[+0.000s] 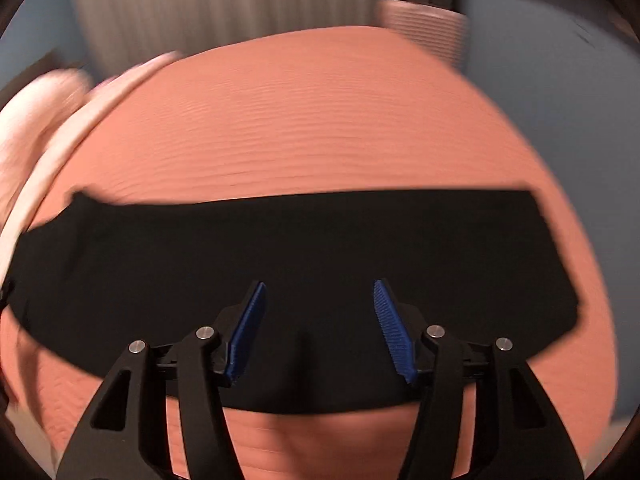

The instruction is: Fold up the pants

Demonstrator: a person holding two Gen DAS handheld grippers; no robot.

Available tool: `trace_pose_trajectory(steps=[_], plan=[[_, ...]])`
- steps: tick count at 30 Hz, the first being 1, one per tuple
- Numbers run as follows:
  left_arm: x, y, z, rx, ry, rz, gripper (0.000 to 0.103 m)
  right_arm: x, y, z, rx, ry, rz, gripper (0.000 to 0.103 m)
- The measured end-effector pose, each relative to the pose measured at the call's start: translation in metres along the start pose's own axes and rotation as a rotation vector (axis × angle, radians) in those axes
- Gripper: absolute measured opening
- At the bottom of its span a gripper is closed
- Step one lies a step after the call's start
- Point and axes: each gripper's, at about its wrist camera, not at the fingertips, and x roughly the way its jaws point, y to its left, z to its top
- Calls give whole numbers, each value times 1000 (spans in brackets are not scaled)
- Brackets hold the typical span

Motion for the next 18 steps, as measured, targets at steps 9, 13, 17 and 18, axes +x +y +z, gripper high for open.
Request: trace_pose_trajectory(steps=[9,13,17,18], plan=[[1,-70,-12,-5,84,56,84,47,-165,6,240,96,9,57],[5,-88,-14,18,103,107,84,45,-152,-1,91,81,-36,26],[3,-90,-10,31,104,116,84,28,-169,-7,118,59,-29,14],[1,-90,-9,41,99,120,84,22,-175,-10,143,52,-31,14]])
